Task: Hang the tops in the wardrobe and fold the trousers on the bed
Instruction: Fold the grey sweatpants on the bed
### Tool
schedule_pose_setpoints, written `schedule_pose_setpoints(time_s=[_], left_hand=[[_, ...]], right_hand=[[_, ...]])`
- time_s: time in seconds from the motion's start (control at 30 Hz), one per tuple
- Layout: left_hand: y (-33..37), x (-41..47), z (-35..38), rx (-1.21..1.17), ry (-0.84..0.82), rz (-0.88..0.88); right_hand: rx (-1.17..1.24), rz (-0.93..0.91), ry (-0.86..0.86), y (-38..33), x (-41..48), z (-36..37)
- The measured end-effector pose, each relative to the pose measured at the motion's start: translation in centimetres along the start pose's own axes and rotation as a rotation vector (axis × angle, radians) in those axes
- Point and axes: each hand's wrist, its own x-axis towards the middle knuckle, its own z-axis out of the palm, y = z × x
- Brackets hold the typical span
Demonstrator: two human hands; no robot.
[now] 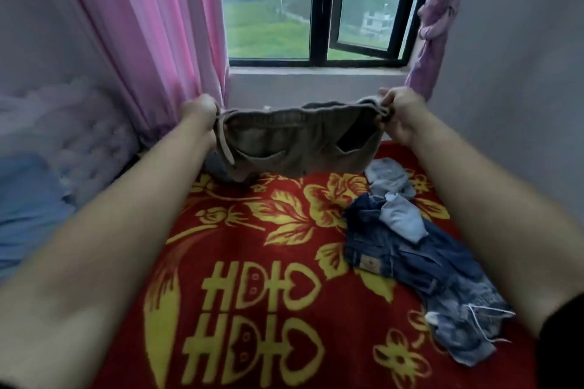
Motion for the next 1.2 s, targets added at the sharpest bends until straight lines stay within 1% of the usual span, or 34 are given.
schedule_pose_setpoints(time_s=[0.1,0.2,0.27,0.37,0.43,0.5,0.6,0.77,0.9,0.97,1.0,1.03,1.07,1.1,1.13,1.17,1.2], left_hand=[[-11.4,-2.1,-2.3,0.118,-0.017,-0.245],[-22.4,-7.1,-4.9,0.17,0.079,-0.387],[-29.1,-11.6,-6.8,0.218,0.106,-0.468],[-38.5,-17.1,-10.3,0.305,0.143,-0.573],[-43.7,-20.1,-12.6,0.373,0.154,-0.601],[-47.9,-23.0,-14.4,0.455,0.161,-0.624],[-52.9,-26.3,-16.7,0.546,0.177,-0.649],[-59.6,-27.4,-18.9,0.633,0.134,-0.654],[-64.5,-26.7,-19.6,0.705,0.068,-0.693],[-66.3,-26.5,-20.0,0.844,0.002,-0.658],[-66.8,-26.7,-20.2,0.977,-0.052,-0.607],[-67.1,-26.9,-20.4,1.126,-0.119,-0.535],[-67.3,-27.2,-20.6,1.24,-0.182,-0.448],[-67.5,-27.5,-20.7,1.303,-0.232,-0.372],[-67.5,-27.8,-20.8,1.342,-0.265,-0.316],[-67.7,-28.0,-21.0,1.376,-0.292,-0.273],[-67.9,-28.1,-21.3,1.413,-0.316,-0.236]], right_hand=[[-0.111,0.27,0.005,10.1,-1.7,-4.7],[-0.165,0.508,0.02,20.7,-5.2,-9.7],[-0.193,0.617,0.089,27.1,-8.1,-13.0],[-0.273,0.737,0.135,36.4,-12.8,-17.9],[-0.3,0.812,0.149,41.6,-15.9,-20.7],[-0.344,0.865,0.157,46.1,-18.4,-23.2],[-0.386,0.886,0.164,51.8,-21.4,-26.0],[-0.508,0.806,0.11,59.6,-22.9,-28.5],[-0.637,0.8,0.091,64.3,-22.6,-29.3],[-0.791,0.781,0.079,65.8,-22.8,-29.4],[-0.945,0.741,0.049,66.2,-22.9,-29.4],[-1.141,0.66,0.006,66.5,-23.2,-29.4],[-1.331,0.512,-0.048,66.7,-23.5,-29.3],[-1.459,0.316,-0.125,66.8,-23.8,-29.2],[-1.522,0.129,-0.22,66.9,-24.0,-29.0],[-1.549,-0.019,-0.318,67.3,-24.2,-29.1],[-1.578,-0.118,-0.4,67.8,-24.1,-29.3]])
